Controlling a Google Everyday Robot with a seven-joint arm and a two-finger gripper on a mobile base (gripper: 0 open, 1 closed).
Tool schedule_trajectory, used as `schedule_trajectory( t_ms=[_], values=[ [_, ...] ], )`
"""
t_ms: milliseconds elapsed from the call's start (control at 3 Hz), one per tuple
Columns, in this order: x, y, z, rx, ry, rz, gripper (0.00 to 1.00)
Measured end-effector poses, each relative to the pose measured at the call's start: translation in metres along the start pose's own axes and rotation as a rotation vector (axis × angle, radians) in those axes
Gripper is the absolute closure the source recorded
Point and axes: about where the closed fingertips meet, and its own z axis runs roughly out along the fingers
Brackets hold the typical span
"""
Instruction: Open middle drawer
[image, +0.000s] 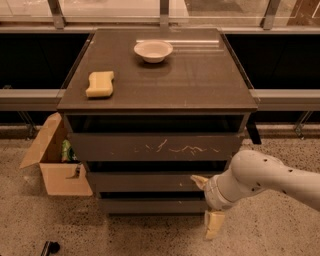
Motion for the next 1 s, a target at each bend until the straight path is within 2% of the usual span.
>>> schedule_trajectory(
  t_ms=[333, 667, 1000],
  values=[
    [0.002, -0.001, 0.001, 0.001, 0.005, -0.001, 0.00],
    [0.014, -0.010, 0.010, 0.011, 0.037, -0.009, 0.00],
    [0.055, -0.036, 0.033, 0.028, 0.085, 0.010, 0.00]
  ],
)
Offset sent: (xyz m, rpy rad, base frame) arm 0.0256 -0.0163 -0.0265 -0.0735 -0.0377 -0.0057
